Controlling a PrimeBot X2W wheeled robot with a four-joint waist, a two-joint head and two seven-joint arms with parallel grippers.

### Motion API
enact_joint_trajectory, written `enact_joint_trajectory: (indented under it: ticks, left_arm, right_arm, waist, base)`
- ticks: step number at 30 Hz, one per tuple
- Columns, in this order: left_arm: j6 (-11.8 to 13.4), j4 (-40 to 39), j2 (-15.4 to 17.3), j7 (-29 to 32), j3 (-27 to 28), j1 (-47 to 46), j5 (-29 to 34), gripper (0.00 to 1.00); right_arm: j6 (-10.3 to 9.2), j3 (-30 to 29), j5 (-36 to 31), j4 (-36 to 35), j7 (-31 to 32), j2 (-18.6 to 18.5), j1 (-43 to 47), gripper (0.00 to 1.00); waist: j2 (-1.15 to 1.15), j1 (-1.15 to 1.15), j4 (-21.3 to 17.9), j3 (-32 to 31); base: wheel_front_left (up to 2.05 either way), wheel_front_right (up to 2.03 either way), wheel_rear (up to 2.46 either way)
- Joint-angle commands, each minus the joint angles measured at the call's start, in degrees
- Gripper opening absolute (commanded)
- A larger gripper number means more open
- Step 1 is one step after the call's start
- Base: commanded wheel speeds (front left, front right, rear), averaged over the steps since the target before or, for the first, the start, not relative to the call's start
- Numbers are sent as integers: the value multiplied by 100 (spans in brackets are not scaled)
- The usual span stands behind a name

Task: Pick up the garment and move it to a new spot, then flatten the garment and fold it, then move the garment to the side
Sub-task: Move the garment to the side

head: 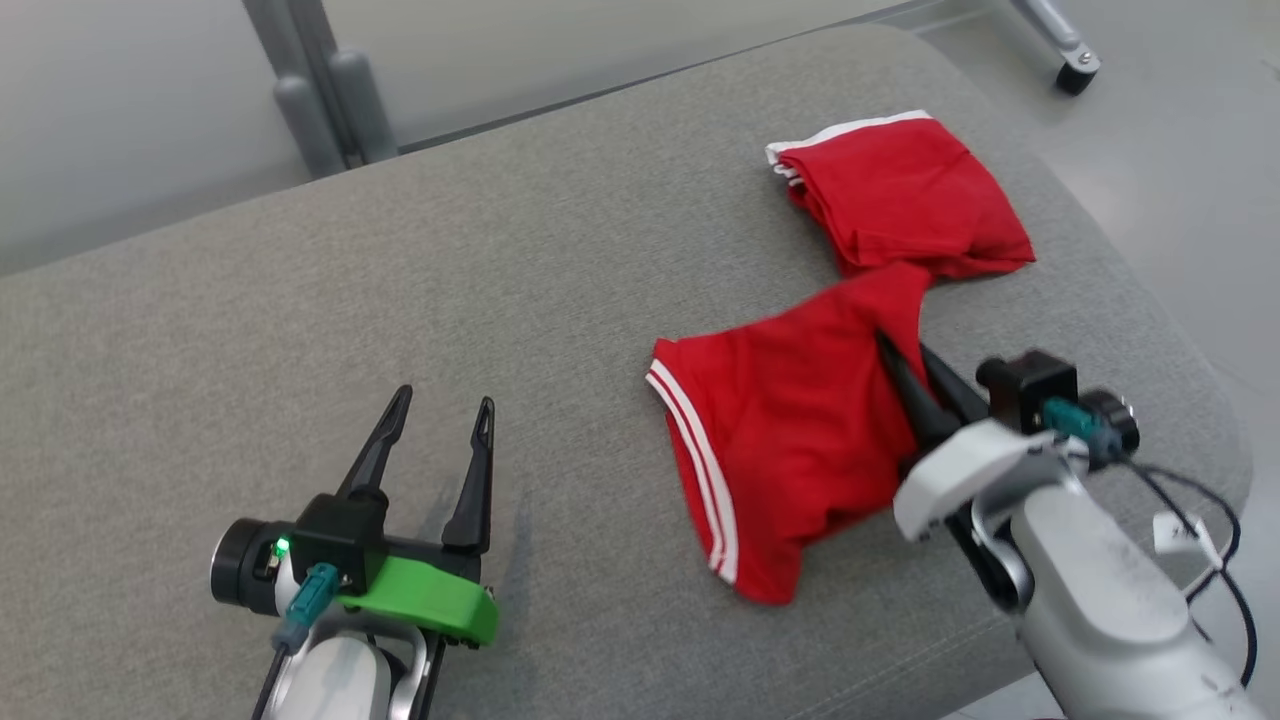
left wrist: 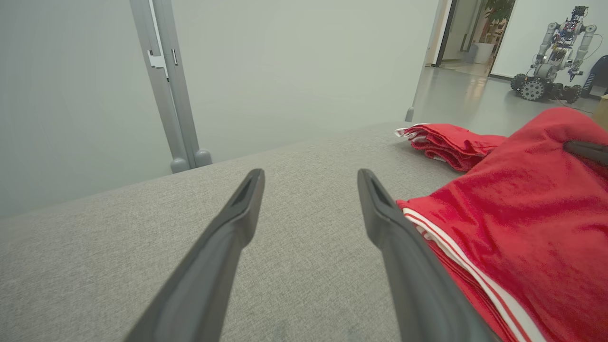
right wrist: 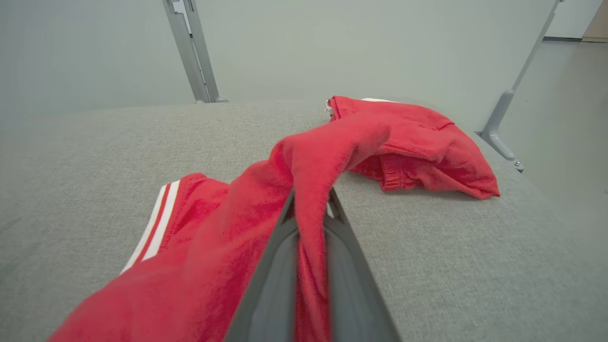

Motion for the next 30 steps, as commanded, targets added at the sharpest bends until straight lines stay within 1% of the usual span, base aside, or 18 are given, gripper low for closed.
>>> enact_joint_trajectory:
  ticks: [1, 5, 7, 9, 13, 17, 21, 23, 24, 26, 28, 30]
  left_arm:
    - [-36, -21, 29, 4, 12, -122, 57, 100]
    - [-60, -41, 28, 5, 15, -265, 155, 100]
    - [-74, -54, 28, 4, 25, -328, 176, 100]
    - [-79, -67, 28, 4, -21, -405, 177, 100]
    - [-90, -136, 28, 5, -120, -569, 101, 100]
    - [-82, -220, 28, 4, -163, -697, 87, 100]
    - [-82, -295, 28, 4, -132, -759, 177, 100]
    - [-87, -319, 27, 4, -95, -786, 222, 100]
    - [-90, -331, 27, 4, -84, -803, 236, 100]
    - [-97, -352, 27, 4, -76, -845, 258, 100]
    - [-104, -377, 26, 5, -72, -885, 275, 100]
    - [-110, -405, 27, 5, -71, -928, 275, 100]
  right_arm:
    - [-9, 67, 4, -52, -20, -50, -340, 0]
    - [-9, 190, 132, 59, -20, -319, -1278, 0]
    - [-10, 263, 11, 368, -19, -605, -1699, 0]
    - [-9, 216, -84, 818, -15, -891, -2088, 0]
    - [-10, -77, -249, 1763, 15, -1463, -2723, 0]
    - [-9, -473, -558, 2403, 6, -1940, -3151, 0]
    - [-10, -829, -912, 2809, -2, -2247, -3491, 0]
    - [-10, -980, -1134, 3000, 25, -2317, -3590, 0]
    - [-10, -1079, -1239, 3136, 123, -2373, -3618, 18]
    - [-10, -1356, -1458, 3426, 305, -2518, -3658, 100]
    - [-10, -1671, -1738, 3631, 391, -2633, -3641, 100]
    - [-9, -2029, -2045, 3705, 316, -2709, -3547, 100]
  waist:
    - [0, 0, 492, 488]
    - [0, 0, 782, 784]
    - [0, 0, 910, 908]
    - [0, 0, 1064, 1022]
    - [0, 0, 1385, 1254]
    - [0, 0, 1628, 1490]
    - [0, 0, 1797, 1710]
    - [0, 0, 1859, 1815]
    - [0, 0, 1887, 1869]
    - [0, 0, 1949, 1968]
    - [0, 0, 2011, 2057]
    - [0, 0, 2062, 2126]
  base:
    - [0, 0, 0]
    - [0, 0, 0]
    - [0, 0, 0]
    - [0, 0, 0]
    - [0, 0, 0]
    - [0, 0, 0]
    - [0, 0, 0]
    - [0, 0, 0]
    - [0, 0, 0]
    - [0, 0, 0]
    - [0, 0, 0]
    - [0, 0, 0]
